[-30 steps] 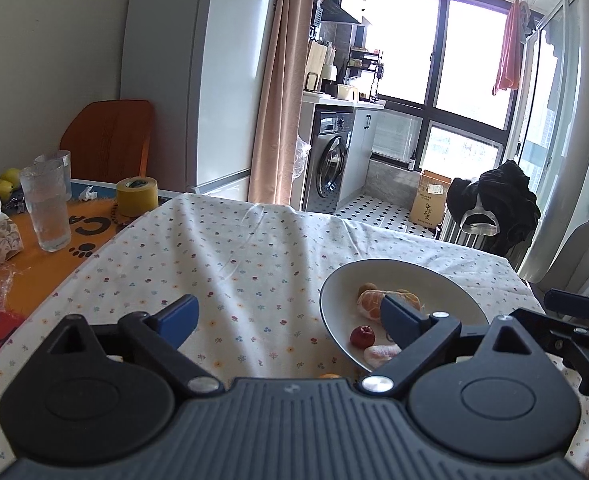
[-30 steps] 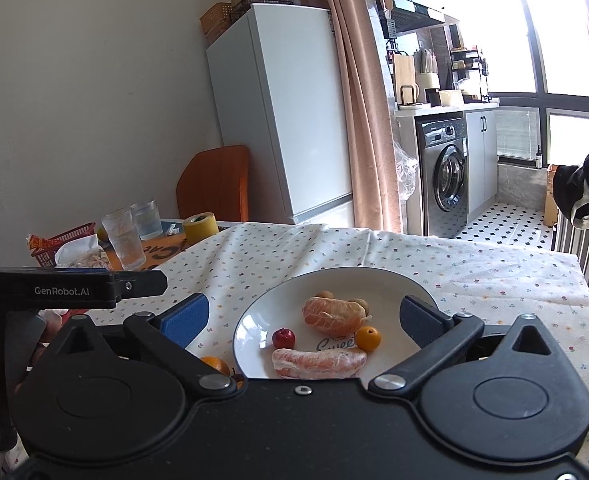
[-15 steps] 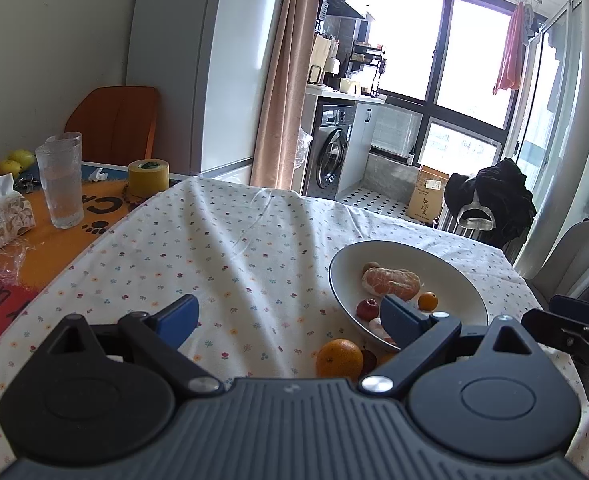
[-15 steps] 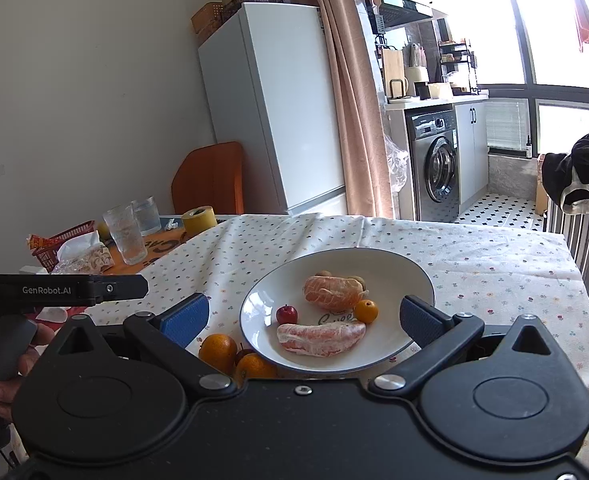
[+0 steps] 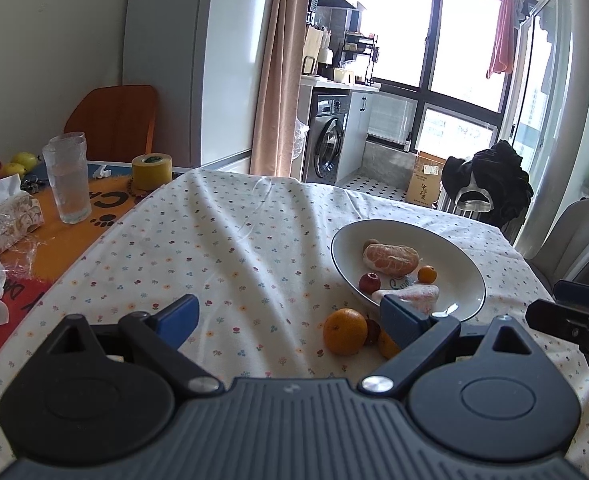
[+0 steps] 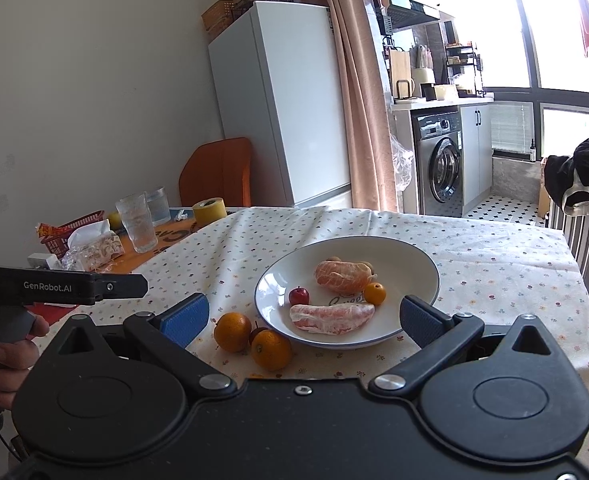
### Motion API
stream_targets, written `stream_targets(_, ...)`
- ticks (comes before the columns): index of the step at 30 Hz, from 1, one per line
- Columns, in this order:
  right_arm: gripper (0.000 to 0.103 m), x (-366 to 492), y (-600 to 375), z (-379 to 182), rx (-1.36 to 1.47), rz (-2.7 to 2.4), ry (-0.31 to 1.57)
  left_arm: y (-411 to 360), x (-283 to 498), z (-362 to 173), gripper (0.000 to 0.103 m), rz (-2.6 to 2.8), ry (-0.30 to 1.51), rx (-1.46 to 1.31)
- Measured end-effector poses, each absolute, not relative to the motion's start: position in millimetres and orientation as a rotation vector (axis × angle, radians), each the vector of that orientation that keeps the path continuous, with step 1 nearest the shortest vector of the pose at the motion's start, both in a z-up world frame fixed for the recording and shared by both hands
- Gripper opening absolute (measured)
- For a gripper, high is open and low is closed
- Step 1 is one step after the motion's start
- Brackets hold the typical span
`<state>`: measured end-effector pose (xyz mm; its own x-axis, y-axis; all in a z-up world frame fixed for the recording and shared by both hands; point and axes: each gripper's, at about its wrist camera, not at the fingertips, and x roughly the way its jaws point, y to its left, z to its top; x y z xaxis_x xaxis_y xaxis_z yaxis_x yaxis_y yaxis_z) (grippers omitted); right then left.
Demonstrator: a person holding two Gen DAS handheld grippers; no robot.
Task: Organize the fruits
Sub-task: 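Withdraw both open tools from the bowl toward the oranges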
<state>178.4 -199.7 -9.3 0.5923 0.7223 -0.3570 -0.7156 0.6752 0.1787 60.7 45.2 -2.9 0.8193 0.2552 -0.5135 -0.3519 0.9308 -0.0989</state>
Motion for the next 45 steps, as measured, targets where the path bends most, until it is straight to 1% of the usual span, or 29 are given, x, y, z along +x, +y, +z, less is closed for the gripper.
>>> stream_targets(14,0.103,168.3,-194.8,-16.6,-0.031,0.833,0.454,51.6,59.4,-12.0,0.094,0.291,0.541,-0.207)
stream_targets(17,0.102,170.7,-193.4,-21.1,-0.032,0.831,0.478,48.3,61.9,-16.0,0.091,0.276,0.545,-0.201)
stream_targets(19,0.099,172.0,-191.2,-25.7,-0.030,0.841,0.496,47.1,64.2,-19.6,0.088,0.268,0.552,-0.202)
stream_targets(21,0.092,173.1,-188.4,-30.0,-0.025,0.856,0.518,46.9,66.6,-23.9,0.085,0.259,0.562,-0.207)
stream_targets(25,0.089,174.6,-180.0,-39.0,-0.030,0.872,0.549,48.2,71.1,-32.2,0.077,0.244,0.582,-0.217)
stream_targets(27,0.084,176.6,-176.9,-42.2,-0.022,0.882,0.566,49.0,73.7,-36.3,0.073,0.234,0.591,-0.225)
stream_targets(34,0.075,184.5,-161.7,-52.3,-0.002,0.892,0.612,51.6,85.9,-47.4,0.065,0.209,0.614,-0.227)
stream_targets(36,0.071,188.3,-156.0,-54.6,0.006,0.894,0.628,51.9,90.8,-49.7,0.061,0.198,0.622,-0.227)
stream_targets(43,0.067,201.1,-138.4,-62.3,0.006,0.899,0.665,55.4,107.6,-56.2,0.056,0.170,0.643,-0.233)
stream_targets(45,0.064,204.3,-133.8,-65.3,0.007,0.898,0.677,57.1,112.2,-57.8,0.053,0.165,0.652,-0.235)
